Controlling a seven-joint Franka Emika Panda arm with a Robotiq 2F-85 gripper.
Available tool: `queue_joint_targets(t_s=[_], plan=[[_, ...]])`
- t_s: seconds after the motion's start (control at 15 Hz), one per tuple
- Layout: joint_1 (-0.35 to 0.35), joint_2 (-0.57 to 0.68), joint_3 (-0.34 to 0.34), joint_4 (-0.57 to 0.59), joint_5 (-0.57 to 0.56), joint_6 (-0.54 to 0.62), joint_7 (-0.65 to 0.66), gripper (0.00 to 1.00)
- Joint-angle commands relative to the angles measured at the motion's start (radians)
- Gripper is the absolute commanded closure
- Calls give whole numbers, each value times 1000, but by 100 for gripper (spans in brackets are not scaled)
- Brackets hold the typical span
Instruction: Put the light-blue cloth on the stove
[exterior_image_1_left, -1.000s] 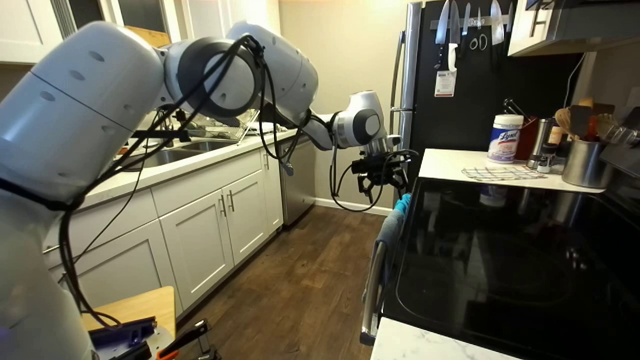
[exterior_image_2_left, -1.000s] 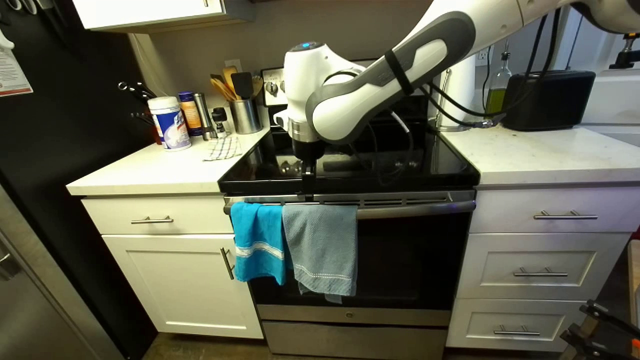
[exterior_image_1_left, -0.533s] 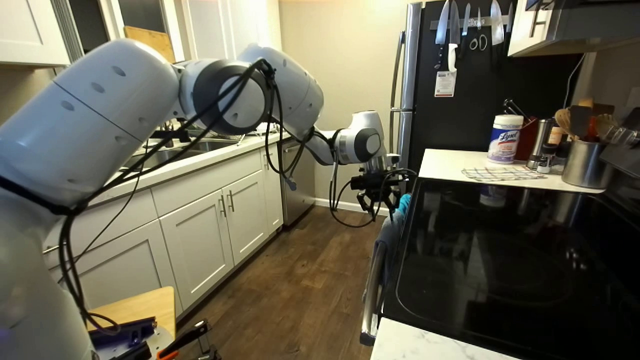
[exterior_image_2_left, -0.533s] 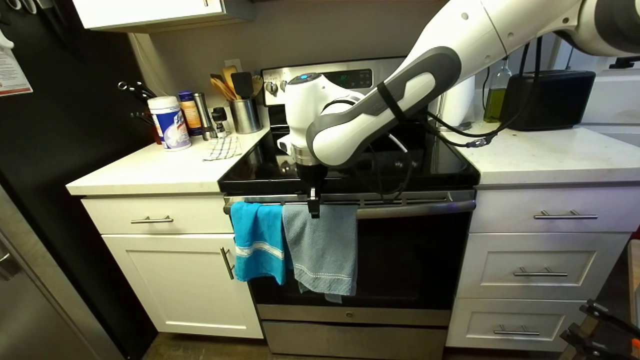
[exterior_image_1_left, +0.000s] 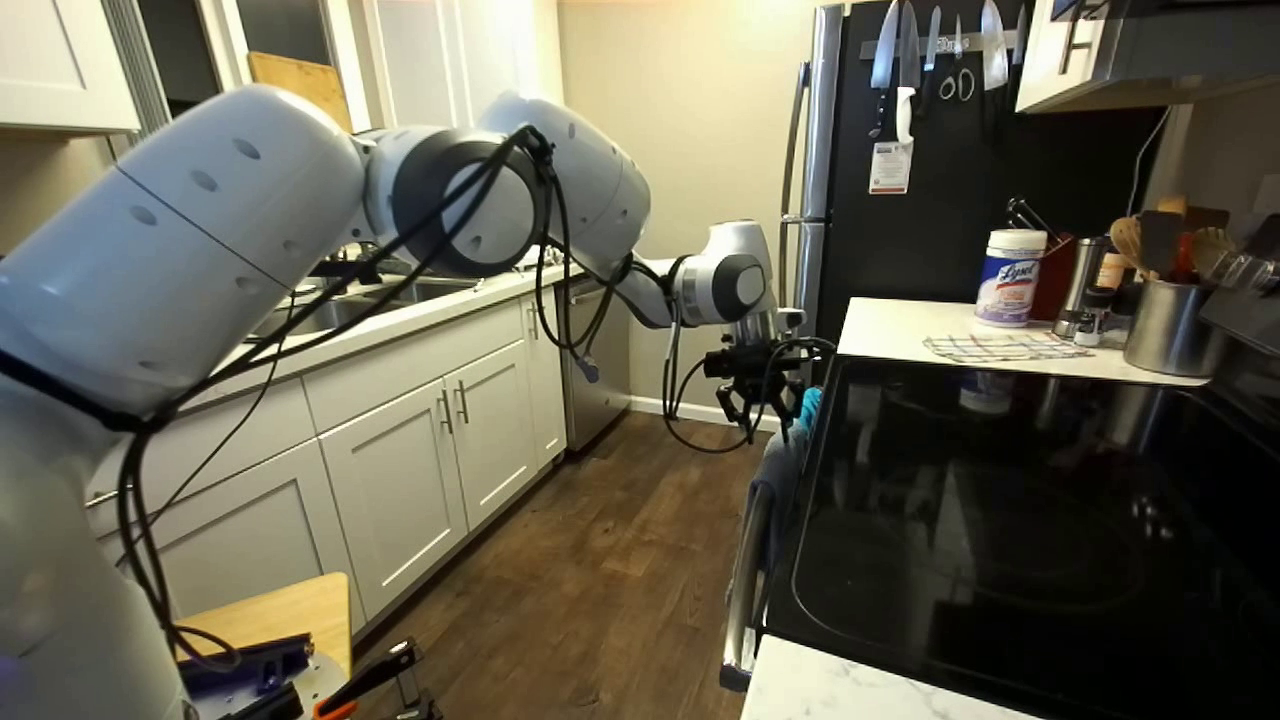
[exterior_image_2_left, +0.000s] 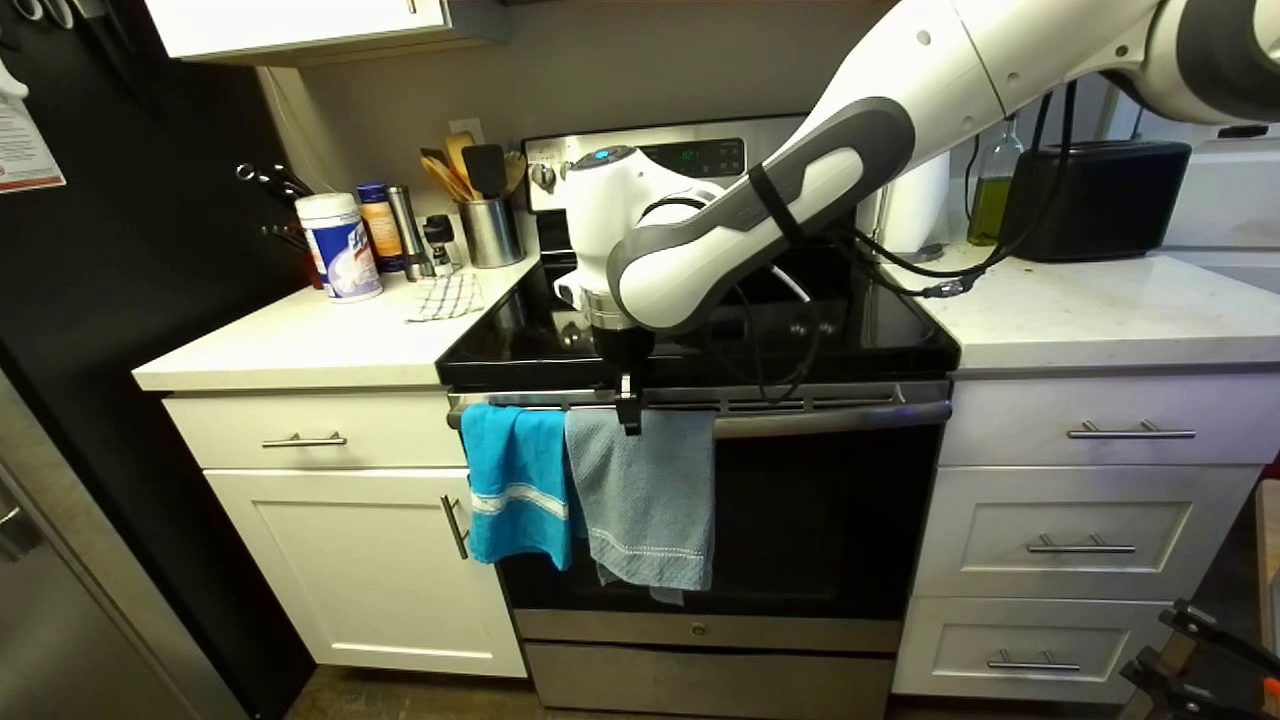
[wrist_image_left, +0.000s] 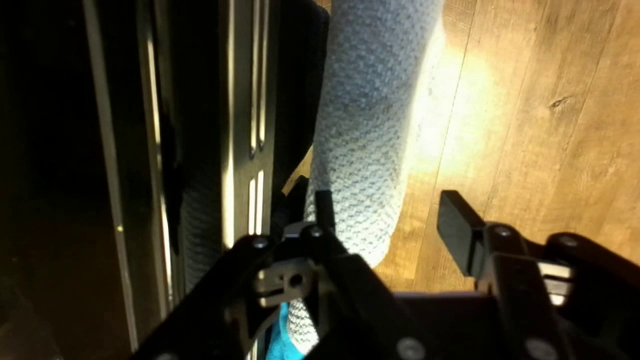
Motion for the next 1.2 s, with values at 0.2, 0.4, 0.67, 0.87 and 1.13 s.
queue_joint_targets(t_s=[0.2, 0.4, 0.67, 0.87, 1.13], plan=[[-4, 21, 2, 38, 24, -60, -42, 0], [-5, 27, 0, 44, 22, -59, -42, 36], [-6, 37, -1, 57, 23, -63, -41, 62], [-7, 38, -3, 65, 23, -65, -40, 81], [-7, 39, -6, 76, 23, -69, -39, 100]])
